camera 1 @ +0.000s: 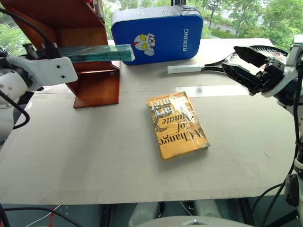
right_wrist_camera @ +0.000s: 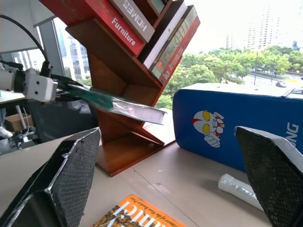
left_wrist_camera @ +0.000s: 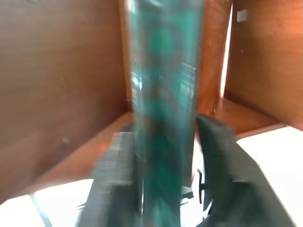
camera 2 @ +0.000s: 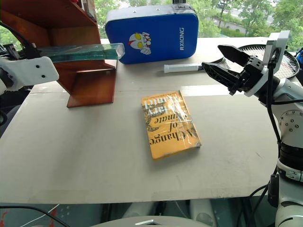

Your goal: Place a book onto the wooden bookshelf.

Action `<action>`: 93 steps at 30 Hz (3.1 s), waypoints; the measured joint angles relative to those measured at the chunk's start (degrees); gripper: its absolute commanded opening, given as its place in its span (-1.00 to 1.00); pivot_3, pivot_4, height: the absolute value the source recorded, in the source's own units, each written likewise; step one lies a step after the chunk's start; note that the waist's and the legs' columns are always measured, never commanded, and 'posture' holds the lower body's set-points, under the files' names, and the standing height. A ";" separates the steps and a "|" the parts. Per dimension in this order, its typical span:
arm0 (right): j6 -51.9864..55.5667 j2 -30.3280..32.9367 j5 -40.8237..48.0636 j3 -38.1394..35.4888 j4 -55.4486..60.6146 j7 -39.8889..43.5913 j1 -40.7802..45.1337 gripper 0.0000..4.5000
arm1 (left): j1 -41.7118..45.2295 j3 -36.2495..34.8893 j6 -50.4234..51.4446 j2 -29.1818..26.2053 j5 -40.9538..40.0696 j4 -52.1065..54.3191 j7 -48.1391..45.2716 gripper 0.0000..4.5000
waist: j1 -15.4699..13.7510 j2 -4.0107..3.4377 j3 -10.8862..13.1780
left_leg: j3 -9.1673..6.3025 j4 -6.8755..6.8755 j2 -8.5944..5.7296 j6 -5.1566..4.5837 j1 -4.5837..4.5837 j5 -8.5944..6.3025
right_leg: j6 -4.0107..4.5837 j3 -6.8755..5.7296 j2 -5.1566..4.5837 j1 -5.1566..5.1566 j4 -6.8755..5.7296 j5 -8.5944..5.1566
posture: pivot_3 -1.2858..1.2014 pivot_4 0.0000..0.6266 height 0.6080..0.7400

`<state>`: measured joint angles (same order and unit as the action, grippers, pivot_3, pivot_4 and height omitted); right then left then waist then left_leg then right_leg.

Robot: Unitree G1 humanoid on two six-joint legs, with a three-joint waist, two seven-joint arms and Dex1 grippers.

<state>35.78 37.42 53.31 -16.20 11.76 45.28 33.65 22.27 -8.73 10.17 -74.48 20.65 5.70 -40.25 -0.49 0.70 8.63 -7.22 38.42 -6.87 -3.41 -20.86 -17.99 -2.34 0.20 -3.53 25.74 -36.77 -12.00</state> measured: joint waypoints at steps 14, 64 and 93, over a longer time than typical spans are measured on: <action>1.44 0.20 1.35 -0.58 0.84 0.35 -0.61 1.00 | -1.67 -7.31 1.13 2.75 -3.02 2.21 0.01 0.98 | 0.00 0.00 0.00 | 0.00 0.03 0.00 0.00 0.00 0.00 | 0.00 0.00 -0.01 0.00 -0.02 0.00 | 0.03 -0.52 1.00; 4.13 3.85 10.57 -6.85 7.43 -2.77 -5.00 1.00 | 22.02 6.87 -30.61 67.12 -1.53 -38.10 66.78 -0.99 | -0.89 -0.15 -0.25 | 0.13 0.90 -0.02 -0.03 -0.04 0.00 | -0.12 -0.10 -0.03 -0.27 -0.17 0.43 | 0.03 -0.52 1.00; -18.32 2.22 -20.91 -0.32 -6.39 9.23 -37.73 1.00 | -30.09 5.62 11.14 48.66 -34.70 14.64 15.26 -0.99 | -0.46 -0.34 -0.45 | 0.23 0.78 0.04 -0.03 0.37 -0.02 | -0.09 0.08 0.05 -0.51 -0.20 0.45 | 0.03 -0.52 1.00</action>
<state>17.46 39.64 32.40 -16.52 5.37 54.51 -4.08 -7.82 -3.11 21.31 -25.82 -14.05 20.34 -24.99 -0.95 0.37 8.18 -6.99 39.20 -6.83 -3.44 -20.49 -18.01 -2.42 0.28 -3.47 25.23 -36.97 -11.56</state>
